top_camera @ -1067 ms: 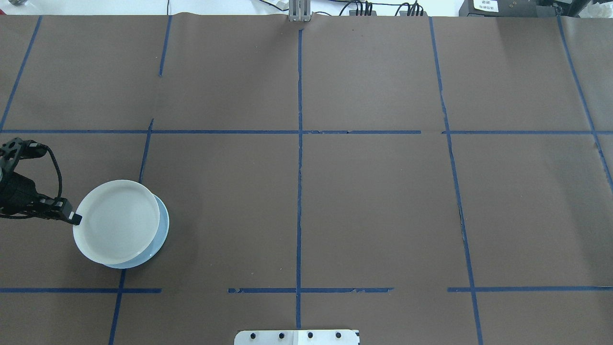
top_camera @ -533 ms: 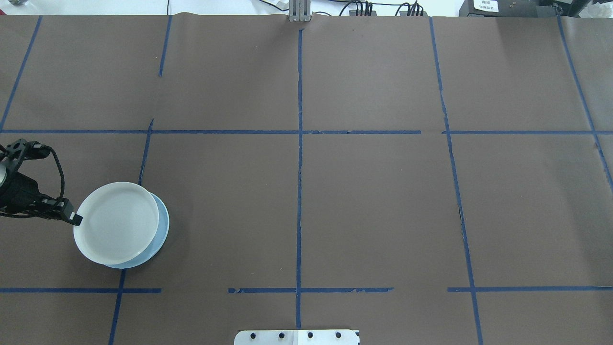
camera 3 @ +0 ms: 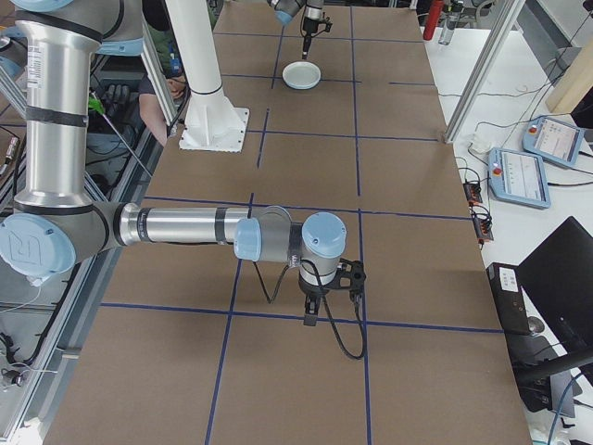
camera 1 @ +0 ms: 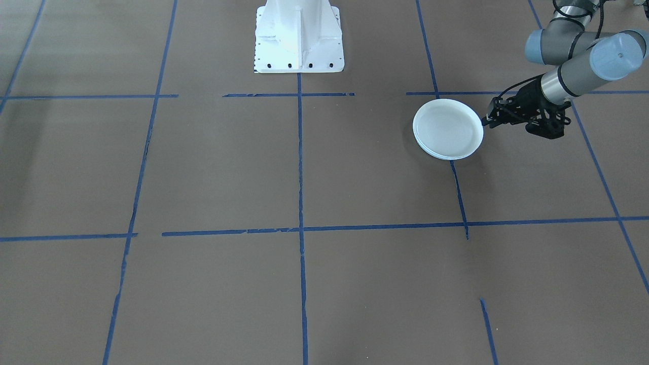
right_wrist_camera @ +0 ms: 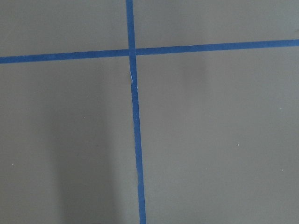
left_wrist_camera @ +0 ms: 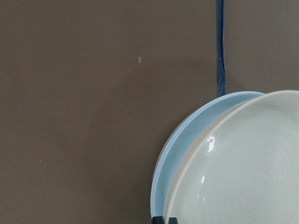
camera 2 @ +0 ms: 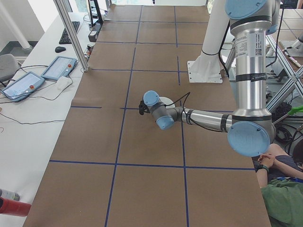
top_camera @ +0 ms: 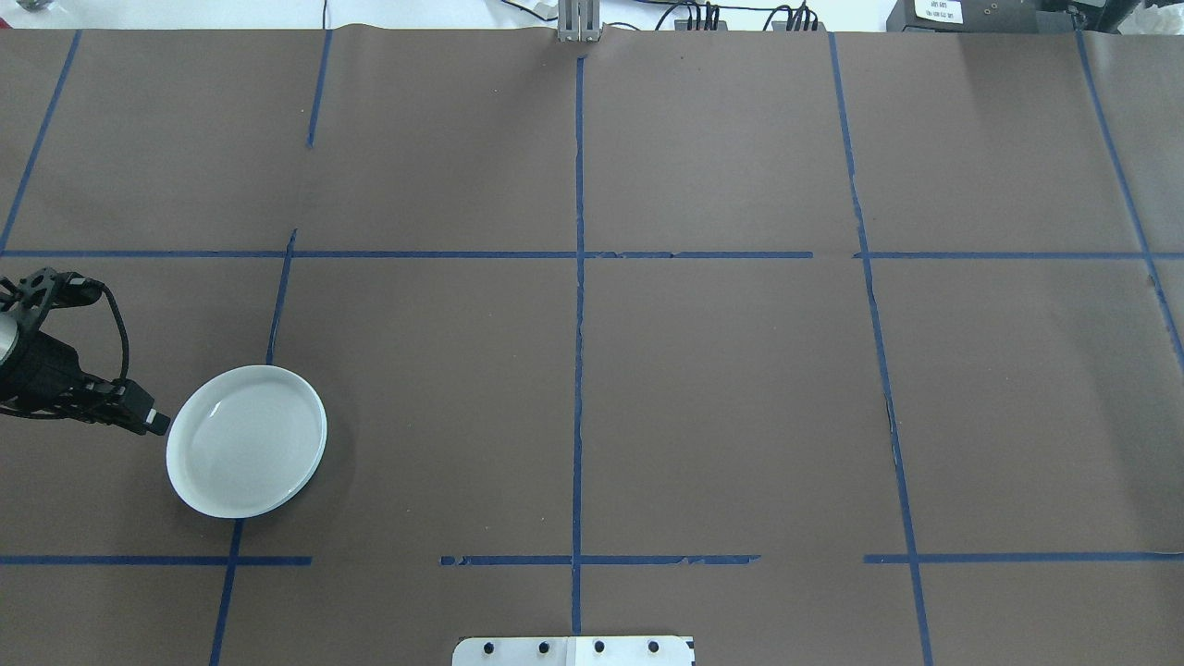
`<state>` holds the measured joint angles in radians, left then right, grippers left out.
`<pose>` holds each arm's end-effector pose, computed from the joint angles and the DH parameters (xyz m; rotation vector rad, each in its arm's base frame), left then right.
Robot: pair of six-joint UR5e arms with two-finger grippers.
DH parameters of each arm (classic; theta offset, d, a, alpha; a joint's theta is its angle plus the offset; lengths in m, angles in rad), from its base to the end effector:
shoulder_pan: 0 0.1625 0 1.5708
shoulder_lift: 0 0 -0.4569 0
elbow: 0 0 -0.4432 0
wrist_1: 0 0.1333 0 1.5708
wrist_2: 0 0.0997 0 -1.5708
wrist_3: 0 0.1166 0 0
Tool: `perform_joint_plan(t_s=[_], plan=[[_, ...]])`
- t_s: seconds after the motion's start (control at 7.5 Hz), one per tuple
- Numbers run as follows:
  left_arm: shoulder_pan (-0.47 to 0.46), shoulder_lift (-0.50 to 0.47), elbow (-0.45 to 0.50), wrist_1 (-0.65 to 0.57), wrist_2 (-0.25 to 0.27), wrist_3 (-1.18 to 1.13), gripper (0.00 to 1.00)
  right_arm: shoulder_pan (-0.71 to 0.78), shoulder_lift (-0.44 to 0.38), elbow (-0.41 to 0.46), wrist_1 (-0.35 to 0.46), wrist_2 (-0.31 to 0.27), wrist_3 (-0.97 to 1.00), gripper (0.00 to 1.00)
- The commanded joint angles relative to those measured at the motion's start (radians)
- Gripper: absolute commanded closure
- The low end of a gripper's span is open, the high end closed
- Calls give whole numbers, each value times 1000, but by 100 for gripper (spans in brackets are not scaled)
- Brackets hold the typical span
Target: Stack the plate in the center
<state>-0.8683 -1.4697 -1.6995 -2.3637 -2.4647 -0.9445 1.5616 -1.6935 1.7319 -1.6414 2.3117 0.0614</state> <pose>0.3025 -0.4230 0.5817 -0.0978 1.1265 0.1507 0.0502 -0.4843 0.6881 -0.0569 -0.7394 0.0617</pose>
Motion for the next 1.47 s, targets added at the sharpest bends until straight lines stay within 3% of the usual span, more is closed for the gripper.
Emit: perform_joint_plan(t_s=[0.0,0.4,0.53,0.67,0.93,1.07,1.33], plan=[[0,-1,0,0,0,0,0,0,0,0,0,0,0,0],[-4,8,-12,3,-2,0,0,1,0,0,0,0,0,0],[-20,29,-12,7,-49,10,0,0,0,0,0,0,0,0],[-73,49,-6,6,-65,19,0,0,0,0,0,0,0,0],[-147,90,10,53,-60,277,0,0,0,0,-2,0,0,0],[-196,94,8,145,11,440,0,0,0,0,0,0,0,0],[-275,85,-6,440,302,838,0,0,0,0,0,0,0,0]])
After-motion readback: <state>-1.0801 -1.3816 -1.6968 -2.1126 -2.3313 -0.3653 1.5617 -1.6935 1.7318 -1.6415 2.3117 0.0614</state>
